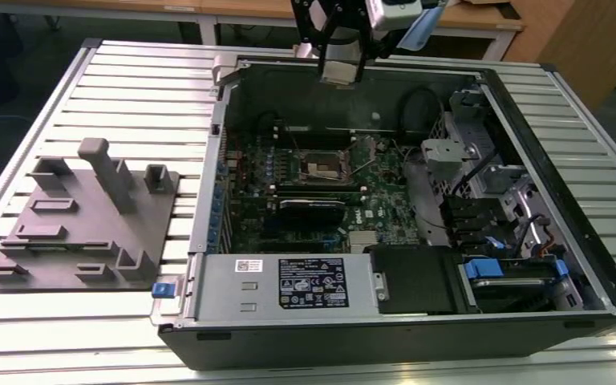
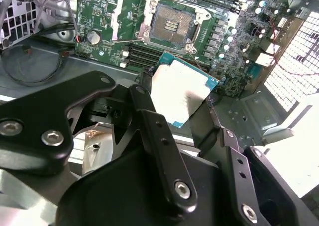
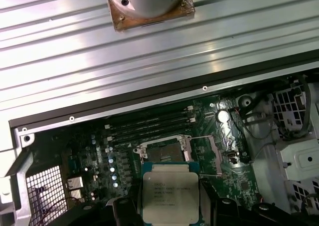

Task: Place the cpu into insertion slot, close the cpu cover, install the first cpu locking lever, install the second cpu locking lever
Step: 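Place the cpu into insertion slot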

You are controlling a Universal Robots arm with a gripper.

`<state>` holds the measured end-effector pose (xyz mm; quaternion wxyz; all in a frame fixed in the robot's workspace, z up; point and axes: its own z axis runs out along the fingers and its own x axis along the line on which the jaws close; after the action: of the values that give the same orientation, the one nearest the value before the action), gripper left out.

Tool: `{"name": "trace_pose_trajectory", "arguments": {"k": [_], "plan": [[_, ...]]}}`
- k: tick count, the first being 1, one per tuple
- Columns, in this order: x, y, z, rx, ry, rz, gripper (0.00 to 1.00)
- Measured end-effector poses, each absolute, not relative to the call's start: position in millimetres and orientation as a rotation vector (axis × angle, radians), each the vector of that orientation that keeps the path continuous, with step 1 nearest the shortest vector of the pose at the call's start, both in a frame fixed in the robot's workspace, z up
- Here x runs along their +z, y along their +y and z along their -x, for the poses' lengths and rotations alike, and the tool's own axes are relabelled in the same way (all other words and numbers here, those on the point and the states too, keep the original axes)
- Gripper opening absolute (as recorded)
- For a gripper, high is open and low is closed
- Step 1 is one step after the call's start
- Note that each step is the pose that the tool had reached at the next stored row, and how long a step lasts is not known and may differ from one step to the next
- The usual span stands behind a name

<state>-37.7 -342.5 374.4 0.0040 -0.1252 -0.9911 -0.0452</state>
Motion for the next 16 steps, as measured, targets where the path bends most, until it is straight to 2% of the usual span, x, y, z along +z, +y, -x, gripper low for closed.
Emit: {"name": "trace_pose_trajectory", "arguments": {"k": [16], "plan": [[374.2, -342.5, 37.7, -0.142, -3.103, 0.417, 0.54]]}}
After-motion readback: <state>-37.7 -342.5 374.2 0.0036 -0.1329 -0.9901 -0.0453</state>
